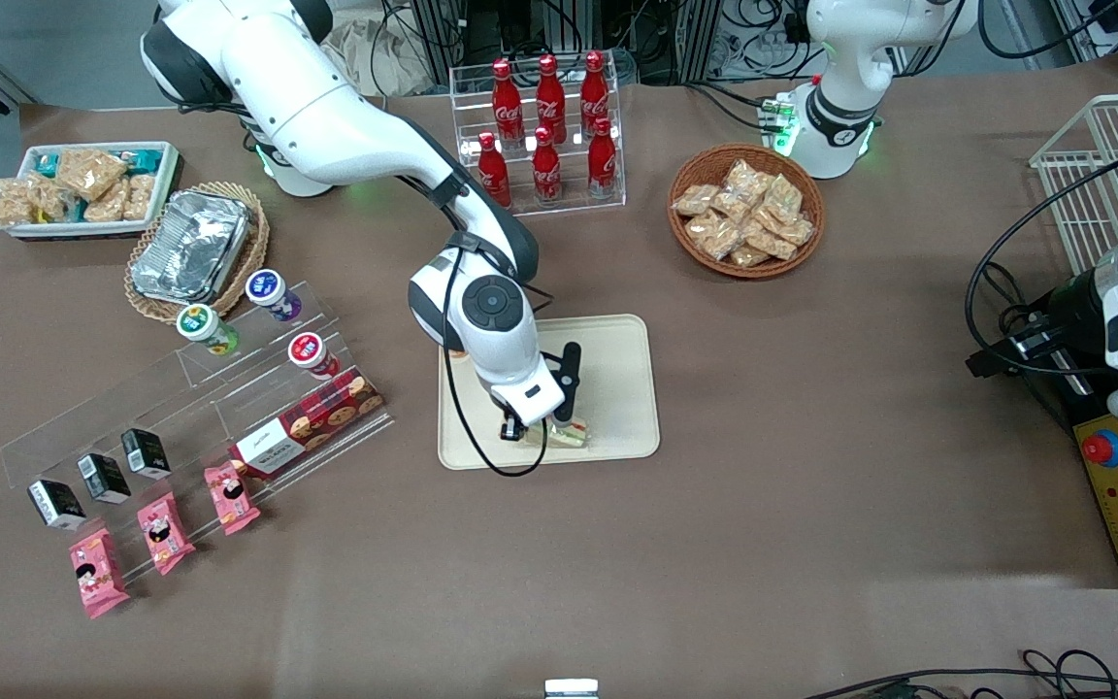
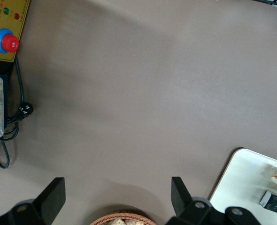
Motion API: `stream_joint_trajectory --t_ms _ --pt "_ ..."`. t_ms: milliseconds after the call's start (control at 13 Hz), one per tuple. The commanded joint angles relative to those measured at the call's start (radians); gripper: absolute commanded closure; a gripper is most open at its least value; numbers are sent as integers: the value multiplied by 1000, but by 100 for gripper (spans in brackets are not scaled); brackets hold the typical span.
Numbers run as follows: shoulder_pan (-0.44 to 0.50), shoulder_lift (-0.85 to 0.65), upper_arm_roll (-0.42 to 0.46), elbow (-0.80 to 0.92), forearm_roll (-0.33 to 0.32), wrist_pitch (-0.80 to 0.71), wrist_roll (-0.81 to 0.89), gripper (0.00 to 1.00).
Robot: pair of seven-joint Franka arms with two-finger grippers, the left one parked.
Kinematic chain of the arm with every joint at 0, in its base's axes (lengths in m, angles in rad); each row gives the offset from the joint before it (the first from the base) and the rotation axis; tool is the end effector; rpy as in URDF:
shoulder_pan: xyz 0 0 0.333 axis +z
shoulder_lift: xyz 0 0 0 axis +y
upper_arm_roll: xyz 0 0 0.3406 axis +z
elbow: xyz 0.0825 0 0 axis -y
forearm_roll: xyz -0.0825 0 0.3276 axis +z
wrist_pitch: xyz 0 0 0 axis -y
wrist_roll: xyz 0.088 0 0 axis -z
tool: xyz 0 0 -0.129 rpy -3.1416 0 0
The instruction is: Place sandwich on tray
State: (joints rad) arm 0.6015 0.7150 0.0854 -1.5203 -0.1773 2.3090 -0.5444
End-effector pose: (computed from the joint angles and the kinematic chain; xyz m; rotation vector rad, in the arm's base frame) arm 0.5462 0.4250 0.2783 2.4182 1.8819 0.1274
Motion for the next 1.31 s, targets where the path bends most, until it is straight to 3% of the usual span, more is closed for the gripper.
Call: stream_joint_trajectory --t_ms 0,77,538,846,1231 --pt "27 4 -4 5 -30 1 153 16" --pt "29 3 -4 8 -30 3 150 2" --pt "-38 -115 -3 14 11 -63 141 2" --pt "-87 -227 -56 15 166 -221 143 2" --pt "-254 -383 -64 20 242 -457 143 2"
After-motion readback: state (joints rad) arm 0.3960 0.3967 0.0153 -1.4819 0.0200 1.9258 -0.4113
